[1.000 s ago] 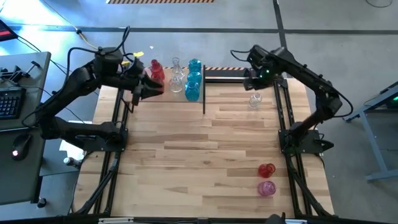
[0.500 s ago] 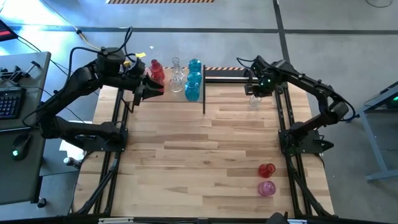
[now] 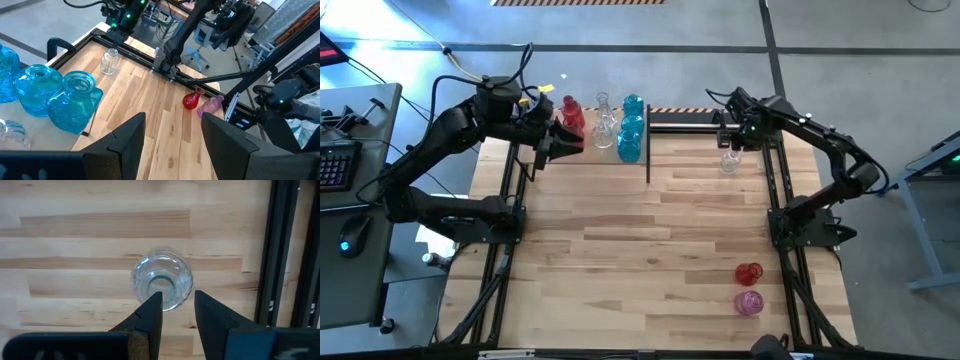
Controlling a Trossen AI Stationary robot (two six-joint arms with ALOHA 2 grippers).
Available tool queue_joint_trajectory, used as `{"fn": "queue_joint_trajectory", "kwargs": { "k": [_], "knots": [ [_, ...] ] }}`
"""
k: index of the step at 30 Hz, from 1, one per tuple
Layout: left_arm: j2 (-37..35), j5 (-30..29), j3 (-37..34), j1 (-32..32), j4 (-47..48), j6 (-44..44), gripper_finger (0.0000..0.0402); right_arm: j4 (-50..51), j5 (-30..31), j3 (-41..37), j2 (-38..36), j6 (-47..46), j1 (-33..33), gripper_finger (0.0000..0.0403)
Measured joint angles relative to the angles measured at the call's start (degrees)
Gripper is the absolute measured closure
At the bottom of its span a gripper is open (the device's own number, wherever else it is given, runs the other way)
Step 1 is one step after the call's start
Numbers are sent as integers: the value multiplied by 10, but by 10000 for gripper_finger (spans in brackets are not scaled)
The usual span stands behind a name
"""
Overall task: Sort vases onto shelf
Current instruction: Put the transparent vase on the shelf aligned with the other transparent vases
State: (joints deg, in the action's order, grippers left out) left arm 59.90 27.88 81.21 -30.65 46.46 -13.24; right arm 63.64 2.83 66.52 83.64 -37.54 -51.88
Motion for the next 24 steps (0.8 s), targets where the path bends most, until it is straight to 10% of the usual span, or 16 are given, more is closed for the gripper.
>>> {"fn": "queue_joint_trajectory", "kwargs": {
  "k": [24],
  "knots": [
    [0,-36,0,0,0,12,216,1,7,0,74,6,3,319]
  ]
}}
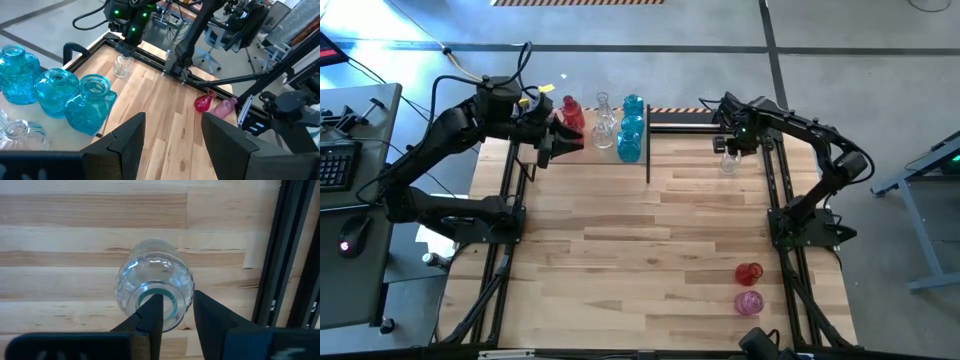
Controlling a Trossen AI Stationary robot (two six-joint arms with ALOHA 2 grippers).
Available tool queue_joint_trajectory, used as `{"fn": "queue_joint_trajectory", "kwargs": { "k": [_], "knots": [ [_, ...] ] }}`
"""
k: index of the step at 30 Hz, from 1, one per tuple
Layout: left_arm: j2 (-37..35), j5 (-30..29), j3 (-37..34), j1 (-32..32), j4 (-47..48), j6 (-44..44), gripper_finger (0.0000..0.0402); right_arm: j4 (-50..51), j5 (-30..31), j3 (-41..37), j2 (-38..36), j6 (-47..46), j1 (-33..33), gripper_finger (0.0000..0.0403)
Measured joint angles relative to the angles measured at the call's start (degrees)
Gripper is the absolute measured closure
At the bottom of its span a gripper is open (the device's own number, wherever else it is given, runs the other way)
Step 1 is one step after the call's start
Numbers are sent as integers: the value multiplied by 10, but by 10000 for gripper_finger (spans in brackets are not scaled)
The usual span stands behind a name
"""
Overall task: Sort vases onto shelf
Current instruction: Put the transparent vase on the shelf aligned with the other transparent vases
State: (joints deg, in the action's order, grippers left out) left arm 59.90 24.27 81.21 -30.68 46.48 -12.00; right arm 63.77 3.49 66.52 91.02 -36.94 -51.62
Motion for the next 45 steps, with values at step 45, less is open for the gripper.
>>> {"fn": "queue_joint_trajectory", "kwargs": {
  "k": [45],
  "knots": [
    [33,6,0,60,67,196,216,262,-56,341,-1,-44,207,402]
  ]
}}
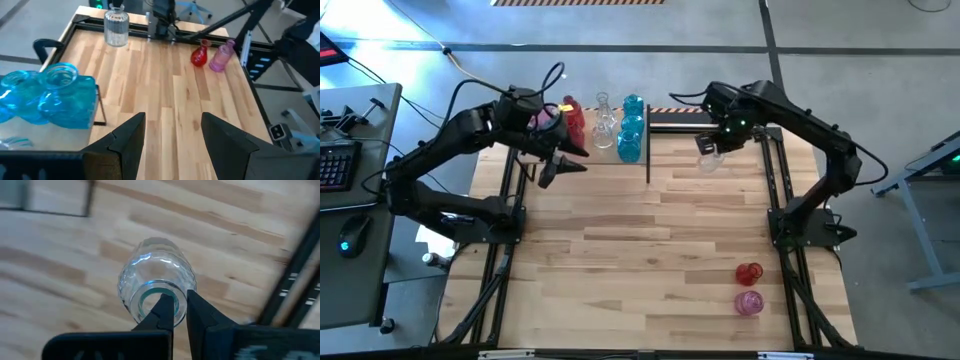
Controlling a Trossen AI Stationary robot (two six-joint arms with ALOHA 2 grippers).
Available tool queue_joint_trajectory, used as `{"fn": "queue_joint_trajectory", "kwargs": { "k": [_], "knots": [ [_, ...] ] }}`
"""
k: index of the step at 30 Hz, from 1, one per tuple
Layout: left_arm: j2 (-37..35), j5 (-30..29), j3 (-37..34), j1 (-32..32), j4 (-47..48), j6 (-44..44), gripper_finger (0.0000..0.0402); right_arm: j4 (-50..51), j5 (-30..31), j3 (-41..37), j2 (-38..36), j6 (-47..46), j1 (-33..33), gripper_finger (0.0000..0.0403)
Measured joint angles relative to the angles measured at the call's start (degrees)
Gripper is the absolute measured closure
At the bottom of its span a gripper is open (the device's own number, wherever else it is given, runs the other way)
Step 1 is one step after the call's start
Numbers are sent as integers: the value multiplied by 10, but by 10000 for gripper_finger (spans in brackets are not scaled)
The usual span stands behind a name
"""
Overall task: Sort vases onto shelf
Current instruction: Put the transparent vase on the shelf aligned with the other transparent vases
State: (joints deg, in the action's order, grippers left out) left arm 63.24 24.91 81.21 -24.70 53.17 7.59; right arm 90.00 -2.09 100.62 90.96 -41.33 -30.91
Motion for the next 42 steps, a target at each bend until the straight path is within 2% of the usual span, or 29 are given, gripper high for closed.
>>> {"fn": "queue_joint_trajectory", "kwargs": {
  "k": [8,17,22,31,38,42],
  "knots": [
    [3,0,0,25,0,-44,216,-2,-5,63,0,-77,96,402],
    [10,0,0,28,-3,-46,216,-36,-5,70,1,-161,192,402],
    [17,0,0,33,-1,-60,216,-97,-5,69,3,-196,234,402],
    [19,0,0,52,1,-69,216,-230,-5,69,3,-174,265,402],
    [25,0,0,76,-15,-74,216,-282,-11,69,3,-134,265,402],
    [37,0,0,89,-58,-75,216,-297,-11,69,3,-110,269,402]
  ]
}}
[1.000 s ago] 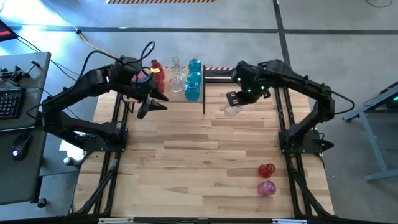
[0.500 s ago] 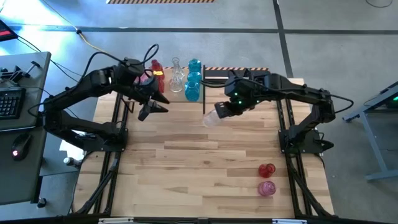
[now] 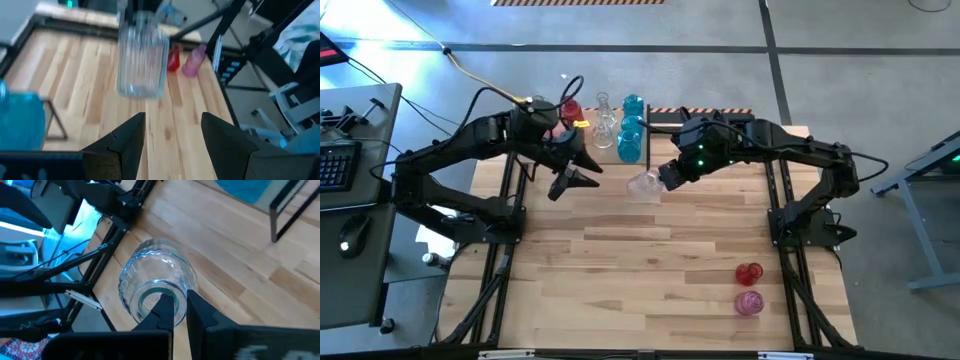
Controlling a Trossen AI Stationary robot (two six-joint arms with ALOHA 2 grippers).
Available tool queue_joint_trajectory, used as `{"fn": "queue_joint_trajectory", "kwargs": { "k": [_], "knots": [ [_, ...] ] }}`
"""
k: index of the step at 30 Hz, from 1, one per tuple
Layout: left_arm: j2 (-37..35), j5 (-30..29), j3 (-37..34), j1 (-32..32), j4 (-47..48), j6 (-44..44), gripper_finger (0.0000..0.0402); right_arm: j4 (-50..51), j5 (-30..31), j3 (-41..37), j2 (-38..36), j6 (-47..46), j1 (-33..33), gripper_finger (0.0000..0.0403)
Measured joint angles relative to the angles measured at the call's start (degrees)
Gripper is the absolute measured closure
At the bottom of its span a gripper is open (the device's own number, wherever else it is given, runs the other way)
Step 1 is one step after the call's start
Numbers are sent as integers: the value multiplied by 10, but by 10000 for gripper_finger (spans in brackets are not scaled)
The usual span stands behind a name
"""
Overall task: Sort vases onto shelf
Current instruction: Put the transparent vase on the shelf aligned with the other transparent vases
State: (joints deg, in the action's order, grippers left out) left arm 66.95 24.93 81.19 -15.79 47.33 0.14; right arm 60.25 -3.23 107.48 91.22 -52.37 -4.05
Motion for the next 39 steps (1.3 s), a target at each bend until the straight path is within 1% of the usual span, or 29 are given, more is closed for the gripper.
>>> {"fn": "queue_joint_trajectory", "kwargs": {
  "k": [3,6,9,14,20,26,30,35,39],
  "knots": [
    [17,0,0,10,-48,-23,216,-5,-5,0,0,14,4,402],
    [39,0,0,16,-91,-73,216,-3,-13,0,0,25,5,402],
    [63,0,0,21,-114,-107,216,-2,-16,0,0,35,4,402],
    [100,0,0,33,-140,-133,216,-1,-34,0,0,45,4,402],
    [122,0,0,45,-181,-136,216,25,-43,0,0,49,4,402],
    [123,0,0,47,-205,-136,216,47,-43,0,0,49,4,402],
    [123,0,0,47,-207,-136,216,59,-45,0,0,53,4,402],
    [123,-1,0,47,-206,-135,216,83,-63,0,0,66,5,402],
    [123,-2,0,47,-206,-135,216,92,-65,0,0,90,5,402]
  ]
}}
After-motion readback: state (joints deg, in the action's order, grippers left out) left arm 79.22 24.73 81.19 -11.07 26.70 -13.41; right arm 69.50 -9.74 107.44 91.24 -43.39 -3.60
